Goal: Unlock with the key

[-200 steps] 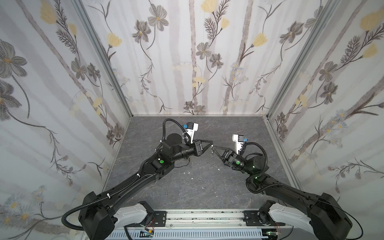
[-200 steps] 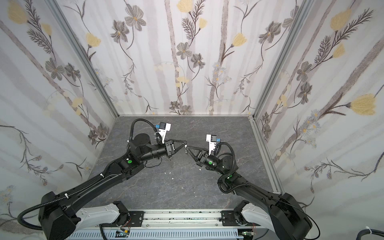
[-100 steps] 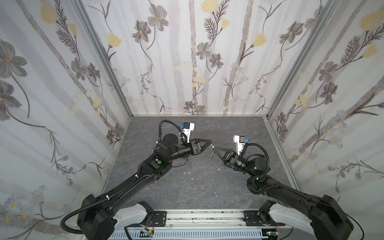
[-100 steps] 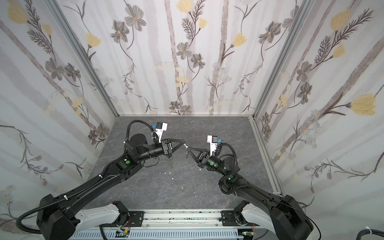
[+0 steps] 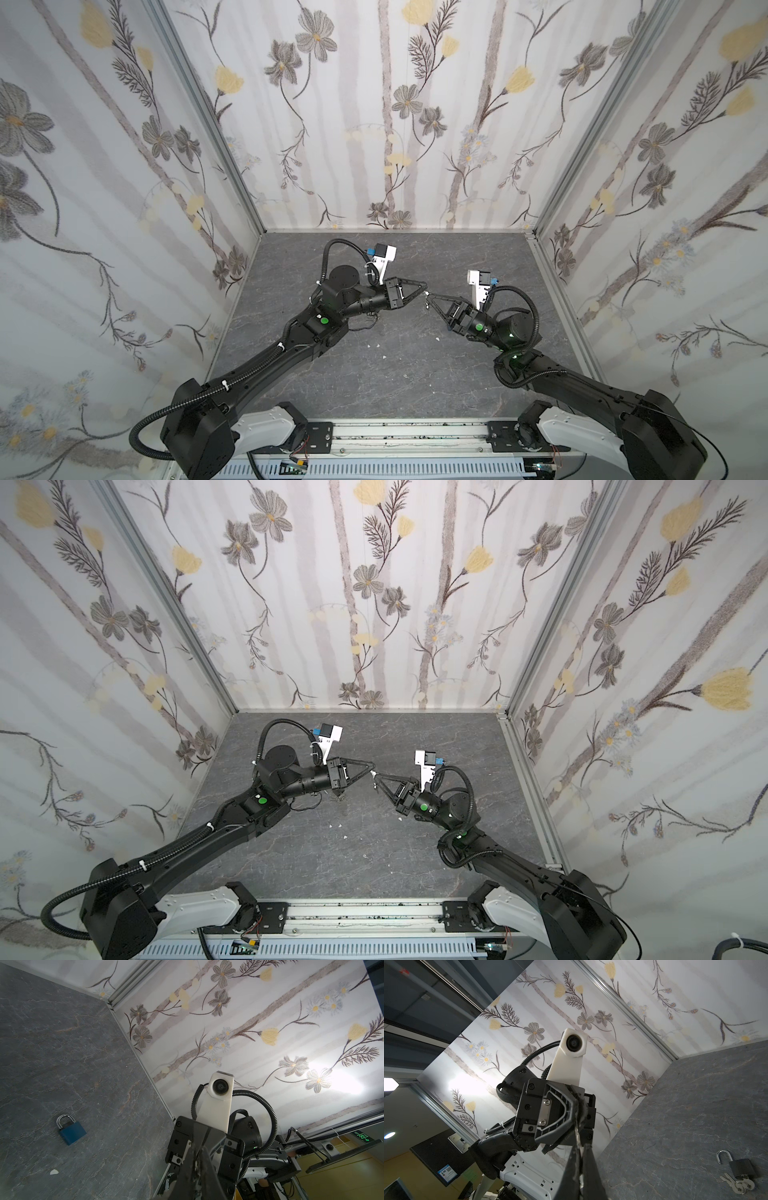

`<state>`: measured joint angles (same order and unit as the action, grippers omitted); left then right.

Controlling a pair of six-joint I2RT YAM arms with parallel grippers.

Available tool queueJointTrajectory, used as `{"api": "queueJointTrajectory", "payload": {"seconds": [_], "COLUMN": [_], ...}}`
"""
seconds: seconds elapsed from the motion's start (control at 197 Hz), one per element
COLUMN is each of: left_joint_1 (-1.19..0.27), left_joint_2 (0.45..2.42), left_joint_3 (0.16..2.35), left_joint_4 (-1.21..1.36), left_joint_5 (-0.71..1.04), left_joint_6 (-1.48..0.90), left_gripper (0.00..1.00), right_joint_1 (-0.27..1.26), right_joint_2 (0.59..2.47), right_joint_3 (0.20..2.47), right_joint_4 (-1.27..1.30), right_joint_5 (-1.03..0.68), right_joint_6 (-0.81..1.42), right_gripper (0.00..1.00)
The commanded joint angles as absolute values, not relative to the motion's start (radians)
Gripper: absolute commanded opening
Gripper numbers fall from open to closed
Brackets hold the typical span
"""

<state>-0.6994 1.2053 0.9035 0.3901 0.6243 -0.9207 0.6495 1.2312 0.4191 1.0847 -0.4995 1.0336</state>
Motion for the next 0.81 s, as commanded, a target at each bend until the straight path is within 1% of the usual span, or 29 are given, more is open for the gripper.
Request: {"api": "queueJointTrajectory", "payload": {"seconds": [0.0, 0.046, 0.107, 0.142, 0.28, 0.392, 0.503, 0.63, 0.808], "left_joint_1": [-0.699, -0.697, -0.698, -0.695, -0.693, -0.693, -0.697, -0.719, -0.763], "left_joint_2": [1.200, 1.200, 1.203, 1.209, 1.255, 1.315, 1.392, 1.488, 1.646], "left_joint_3": [0.920, 0.935, 0.956, 0.968, 1.012, 1.032, 1.063, 1.134, 1.277], "left_joint_4": [0.374, 0.304, 0.213, 0.165, 0.010, -0.049, -0.082, -0.159, -0.313], "left_joint_5": [0.583, 0.554, 0.513, 0.493, 0.435, 0.409, 0.418, 0.405, 0.349], "left_joint_6": [-0.910, -0.886, -0.858, -0.843, -0.813, -0.811, -0.818, -0.802, -0.783], "left_gripper": [0.46, 0.53, 0.60, 0.61, 0.61, 0.62, 0.61, 0.60, 0.58], "right_joint_1": [0.640, 0.632, 0.619, 0.610, 0.575, 0.543, 0.500, 0.443, 0.385], "right_joint_2": [1.223, 1.213, 1.189, 1.169, 1.056, 0.942, 0.821, 0.710, 0.606], "right_joint_3": [0.416, 0.407, 0.389, 0.377, 0.329, 0.287, 0.269, 0.248, 0.249], "right_joint_4": [1.088, 1.068, 1.022, 0.988, 0.788, 0.643, 0.464, 0.347, 0.193], "right_joint_5": [-0.506, -0.503, -0.493, -0.482, -0.417, -0.352, -0.292, -0.271, -0.219], "right_joint_6": [1.026, 1.022, 1.012, 1.005, 0.941, 0.903, 0.857, 0.841, 0.818], "right_gripper": [0.00, 0.00, 0.00, 0.00, 0.00, 0.00, 0.00, 0.00, 0.00]}}
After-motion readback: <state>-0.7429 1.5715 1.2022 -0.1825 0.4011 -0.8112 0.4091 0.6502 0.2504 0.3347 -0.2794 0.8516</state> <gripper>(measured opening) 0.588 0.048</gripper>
